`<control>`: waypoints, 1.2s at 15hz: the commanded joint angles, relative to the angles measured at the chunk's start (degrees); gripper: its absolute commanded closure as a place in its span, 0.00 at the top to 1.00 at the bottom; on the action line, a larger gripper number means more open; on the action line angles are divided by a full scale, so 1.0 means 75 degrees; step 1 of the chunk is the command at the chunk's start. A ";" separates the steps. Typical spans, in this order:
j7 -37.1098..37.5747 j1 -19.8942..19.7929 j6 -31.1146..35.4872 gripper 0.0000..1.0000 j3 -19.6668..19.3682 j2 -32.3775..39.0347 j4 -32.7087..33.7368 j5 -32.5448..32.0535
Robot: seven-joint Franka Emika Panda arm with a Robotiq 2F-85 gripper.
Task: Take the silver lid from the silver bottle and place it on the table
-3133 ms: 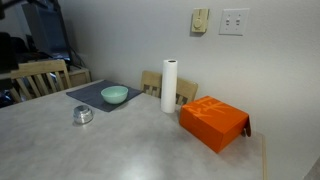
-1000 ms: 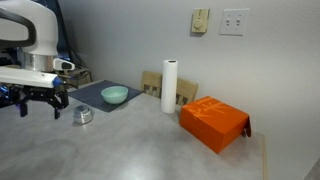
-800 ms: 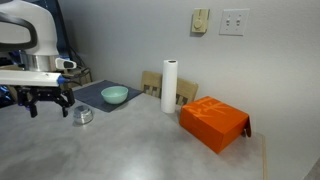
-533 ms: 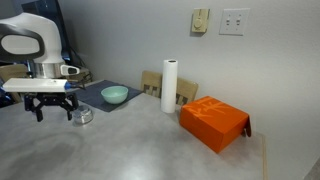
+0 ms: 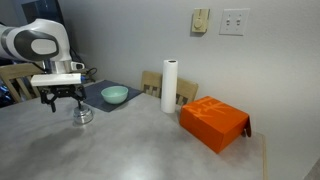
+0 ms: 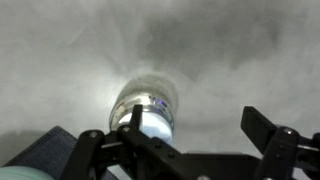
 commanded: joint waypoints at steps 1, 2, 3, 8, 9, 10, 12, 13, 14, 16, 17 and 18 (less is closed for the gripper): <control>-0.0086 -0.0193 -0.0107 1.00 0.0162 0.0451 0.0567 -0.0281; -0.0083 -0.0206 -0.0121 1.00 0.0163 0.0577 0.0662 -0.0298; -0.0126 -0.0229 -0.0087 1.00 0.0145 0.0721 0.0744 -0.0354; -0.0122 -0.0146 -0.0445 1.00 0.0104 0.1442 0.1563 -0.0819; -0.0049 -0.0087 -0.0566 1.00 0.0078 0.1500 0.1705 -0.0944; -0.0004 -0.0034 -0.0699 1.00 0.0060 0.1542 0.1841 -0.1069; 0.0122 0.0080 -0.0934 1.00 0.0033 0.1528 0.1994 -0.1310; 0.0211 0.0144 -0.1025 1.00 0.0012 0.1490 0.2028 -0.1446; 0.0368 0.0221 -0.1049 1.00 -0.0033 0.1354 0.1953 -0.1620; 0.0670 0.0296 -0.0990 1.00 -0.0070 0.1146 0.1837 -0.1917; 0.0836 0.0332 -0.0936 1.00 -0.0086 0.1058 0.1796 -0.2069; 0.0980 0.0329 -0.0852 1.00 -0.0092 0.0978 0.1722 -0.2206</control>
